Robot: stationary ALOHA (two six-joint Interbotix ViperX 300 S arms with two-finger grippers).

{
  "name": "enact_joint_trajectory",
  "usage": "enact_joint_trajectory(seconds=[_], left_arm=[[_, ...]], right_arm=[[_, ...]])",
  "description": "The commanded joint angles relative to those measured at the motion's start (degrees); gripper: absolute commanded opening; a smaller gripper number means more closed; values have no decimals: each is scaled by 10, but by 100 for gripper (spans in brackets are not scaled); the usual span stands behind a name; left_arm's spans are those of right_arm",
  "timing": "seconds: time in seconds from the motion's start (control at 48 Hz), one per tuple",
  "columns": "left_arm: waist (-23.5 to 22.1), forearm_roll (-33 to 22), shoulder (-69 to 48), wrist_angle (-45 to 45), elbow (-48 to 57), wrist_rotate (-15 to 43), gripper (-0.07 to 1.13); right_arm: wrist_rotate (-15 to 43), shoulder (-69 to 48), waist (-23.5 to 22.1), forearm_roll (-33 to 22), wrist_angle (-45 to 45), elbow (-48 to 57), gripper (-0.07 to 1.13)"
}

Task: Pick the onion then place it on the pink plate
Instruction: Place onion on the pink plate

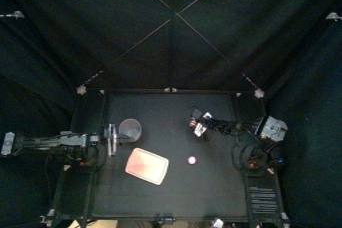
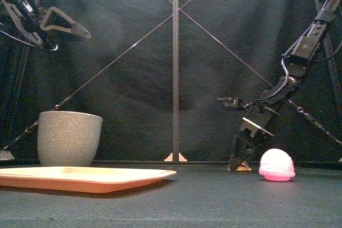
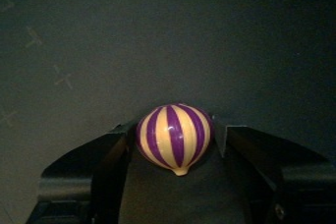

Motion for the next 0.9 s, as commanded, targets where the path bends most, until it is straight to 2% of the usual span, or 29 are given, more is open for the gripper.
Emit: enact_joint_trajectory(seconds=[0.021, 0.104, 0.25, 0.333, 0.458, 0.625, 0.75, 0.896], left_arm=[[2, 1, 2, -5, -8, 1, 6], [4, 1, 2, -5, -8, 1, 6], [4, 1, 2, -5, -8, 1, 6], [5, 1, 2, -5, -8, 1, 6], [5, 0, 2, -5, -8, 1, 6], [5, 1, 2, -15, -6, 1, 6], [5, 6, 2, -25, 0, 1, 6], [11, 7, 2, -35, 10, 1, 6]], right_arm=[[-1, -11, 3, 0, 0, -5, 74], [-1, -12, 5, 1, 1, -7, 68], [-1, -23, 19, 2, 8, -16, 68], [0, -40, 42, 4, 20, -29, 68], [0, -69, 95, 17, 37, -60, 68], [0, -81, 192, 31, 41, -122, 68], [0, -54, 252, 45, 36, -168, 68], [-1, 3, 296, 83, 32, -219, 68]])
